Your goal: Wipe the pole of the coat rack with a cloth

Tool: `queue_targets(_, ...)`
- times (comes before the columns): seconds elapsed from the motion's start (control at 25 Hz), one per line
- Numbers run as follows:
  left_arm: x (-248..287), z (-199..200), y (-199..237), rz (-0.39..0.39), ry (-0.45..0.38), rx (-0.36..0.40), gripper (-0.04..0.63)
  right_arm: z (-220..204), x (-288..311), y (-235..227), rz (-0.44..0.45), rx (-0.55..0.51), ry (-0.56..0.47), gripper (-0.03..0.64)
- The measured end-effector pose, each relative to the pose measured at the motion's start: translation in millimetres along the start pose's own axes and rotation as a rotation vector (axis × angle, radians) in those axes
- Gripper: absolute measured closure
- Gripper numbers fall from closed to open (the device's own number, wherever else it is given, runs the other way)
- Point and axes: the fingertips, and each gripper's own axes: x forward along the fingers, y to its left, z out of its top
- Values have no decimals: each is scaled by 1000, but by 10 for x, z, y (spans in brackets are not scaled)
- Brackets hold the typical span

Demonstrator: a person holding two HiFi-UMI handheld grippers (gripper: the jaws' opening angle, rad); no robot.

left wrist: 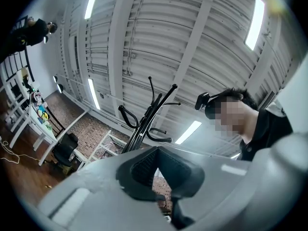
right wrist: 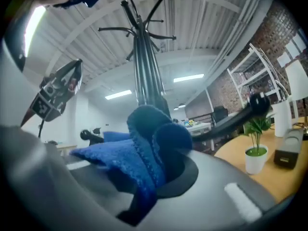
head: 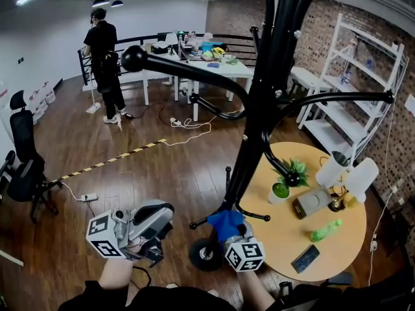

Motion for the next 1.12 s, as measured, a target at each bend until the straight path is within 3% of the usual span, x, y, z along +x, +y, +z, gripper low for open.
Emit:
queue_targets(0.12,-3,-17,-4,-5,4,-7,595,-208,-25,-69,-12,103,16,594)
queue_targets(0.28,-29,-37,22,-2,3,-9,595,-110,1,-43,-9,101,18,594)
queue_targets(0.36,-27,-38,42,-2,0,-7,595,85,-8,-15,6,85,-31,594)
queue_targets(0.64,-35,10,62,6,-23,4,595,1225,-103,232,79,92,-267,594)
queue_targets(0.92,-99,96,95,18,-43,18,595,2735,-213,633,156,-89,-557,594)
queue_targets(1.12,-134,141,95,18,-53,21,595,3304,-248,802,156,-159,-631,594)
